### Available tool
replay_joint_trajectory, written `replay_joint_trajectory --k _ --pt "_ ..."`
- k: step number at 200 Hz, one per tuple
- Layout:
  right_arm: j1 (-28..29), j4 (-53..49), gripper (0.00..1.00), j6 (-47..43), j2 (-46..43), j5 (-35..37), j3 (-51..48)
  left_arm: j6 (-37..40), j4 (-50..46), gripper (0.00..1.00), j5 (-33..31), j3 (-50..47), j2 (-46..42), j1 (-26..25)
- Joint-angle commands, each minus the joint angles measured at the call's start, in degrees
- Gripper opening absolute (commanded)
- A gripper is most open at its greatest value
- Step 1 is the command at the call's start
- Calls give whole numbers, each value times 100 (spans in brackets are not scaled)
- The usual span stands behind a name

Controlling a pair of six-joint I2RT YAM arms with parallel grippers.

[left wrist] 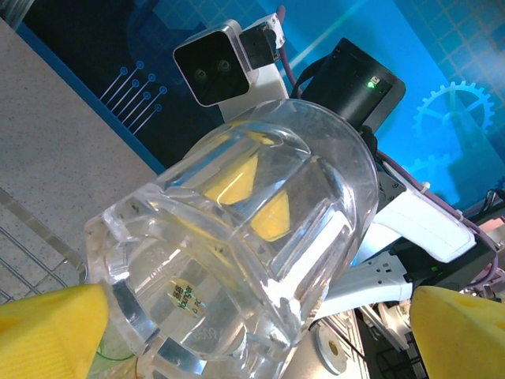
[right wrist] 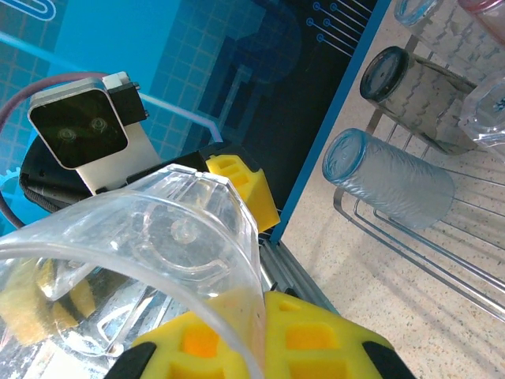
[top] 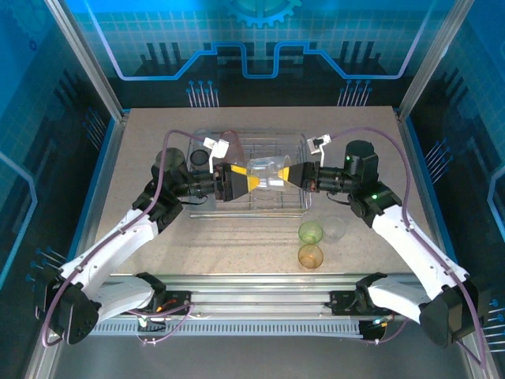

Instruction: Load the cups into the dish rack

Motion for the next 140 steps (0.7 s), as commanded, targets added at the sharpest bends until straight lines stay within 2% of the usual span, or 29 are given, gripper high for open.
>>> replay_joint_trajectory --k 1,51,100,140 --pt "197 455 0 102 57 -189 13 3 26 98 217 310 79 -64" --pt "263 861 0 372 193 -305 -120 -309 348 91 432 309 287 -64" --pt "309 1179 0 550 264 -433 -129 -204 305 98 240 291 296 -64" --pt "301 1263 0 573 181 -497 -112 302 -356 99 -375 273 141 -53"
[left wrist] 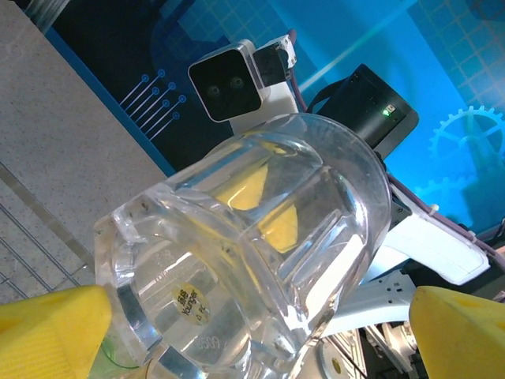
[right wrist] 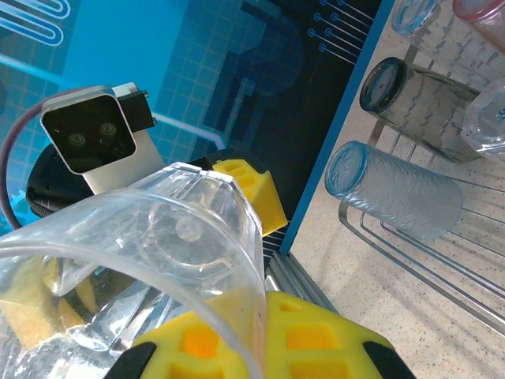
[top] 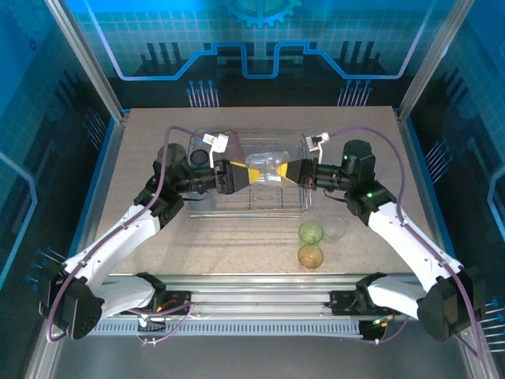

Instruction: Load the cups into the dish rack

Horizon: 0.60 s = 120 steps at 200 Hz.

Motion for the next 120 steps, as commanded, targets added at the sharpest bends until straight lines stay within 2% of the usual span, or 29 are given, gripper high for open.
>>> replay_joint_trajectory --k 1,34,50,84,120 --pt "304 575 0 80 -57 -514 28 415 -307 99 -191 134 -71 -163" --pt "309 436 0 6 -80 -537 113 667 -546 99 -773 19 -233 -160" --pt "316 416 0 -13 -87 -562 142 664 -453 99 -815 -55 -284 -153" --pt "310 407 0 -29 -56 -590 142 351 221 99 -286 -173 -231 -157" --pt "320 611 0 78 45 -607 90 11 613 92 243 -116 -62 -160"
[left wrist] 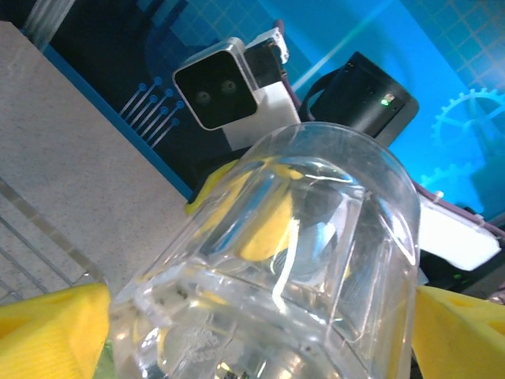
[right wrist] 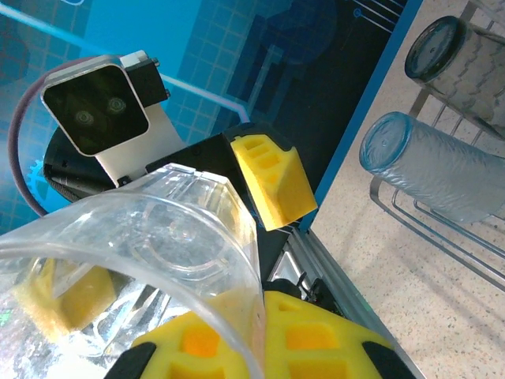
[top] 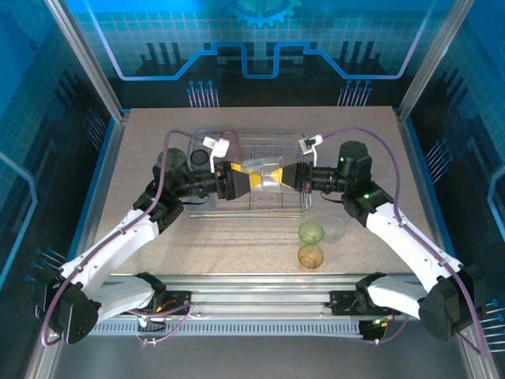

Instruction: Load the cups into the dish rack

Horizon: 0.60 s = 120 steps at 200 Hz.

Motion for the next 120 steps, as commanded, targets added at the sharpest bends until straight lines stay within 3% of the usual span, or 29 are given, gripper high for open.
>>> replay_joint_trajectory --k 1,64,98,120 --pt "98 463 0 37 26 -275 90 -237 475 91 402 17 117 -3" --pt "104 627 0 147 184 -276 49 -367 552 73 667 70 241 -3" --pt "107 621 0 150 253 -246 46 -15 -45 63 506 203 226 -8" --pt "99 364 21 -6 280 -210 85 381 -715 42 52 294 108 -11"
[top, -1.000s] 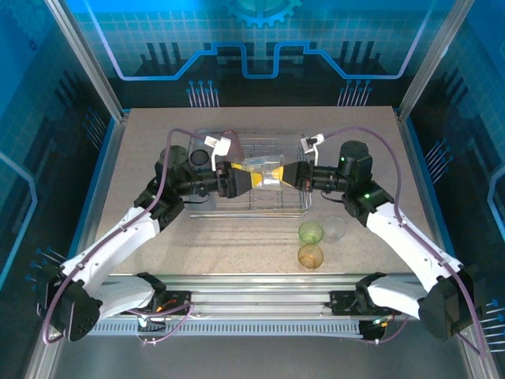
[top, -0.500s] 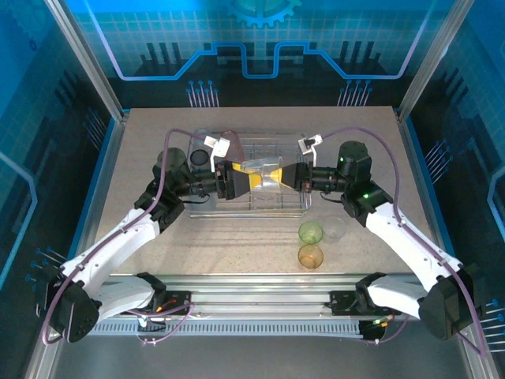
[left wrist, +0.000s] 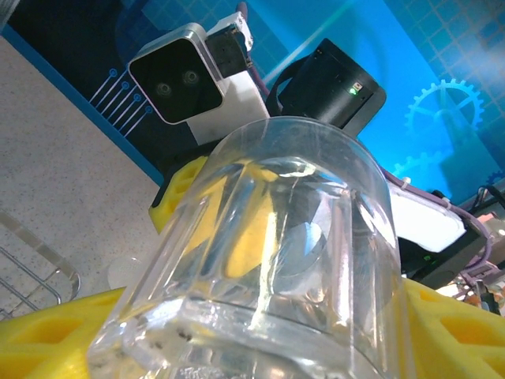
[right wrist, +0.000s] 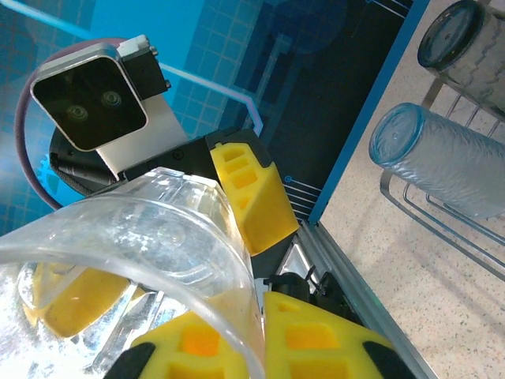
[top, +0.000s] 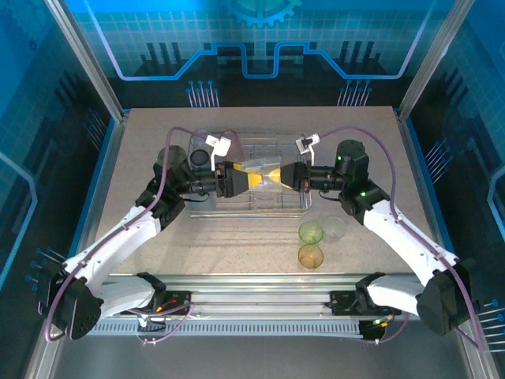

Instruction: Load the cups into the dish rack

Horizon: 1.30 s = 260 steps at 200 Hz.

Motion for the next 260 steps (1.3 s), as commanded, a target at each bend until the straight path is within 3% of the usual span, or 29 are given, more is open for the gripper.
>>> replay_joint_trajectory --k 1,15,33,53,63,82,94,119,164,212,260 --pt "76 90 22 -175 65 -26 92 512 -841 42 -393 223 -70 -70" --pt "77 -162 42 -312 67 42 133 720 -1181 39 -740 245 -198 -69" --pt "31 -812 51 -620 28 276 246 957 -1649 33 -1331 272 -399 -72" --pt "-80 -2319 54 -1320 -27 970 568 1171 -2353 32 -2279 373 -626 -74" --pt "-192 -2849 55 -1527 -29 1244 657 1279 -2903 25 -2892 531 -667 -78" --pt "-513 -3024 56 -1493 -132 1365 507 1372 -4200 21 -4288 1031 -565 -88" --pt "-732 -2862 56 -1333 -276 1334 293 1409 -4880 19 -4821 1370 -420 -85" --pt "-1085 -2484 57 -1096 -584 1175 -67 1433 -5791 19 -5111 1983 -28 -96" --pt "-1450 -2744 57 -1272 -885 1131 -296 1535 -7080 19 -5582 2993 1047 -346" --pt "-1578 -2970 57 -1497 -978 926 -263 1779 -7931 18 -5939 3948 2254 -827" --pt "-1690 -3326 57 -1681 -1046 945 -198 1942 -8387 18 -5934 4266 3148 -836"
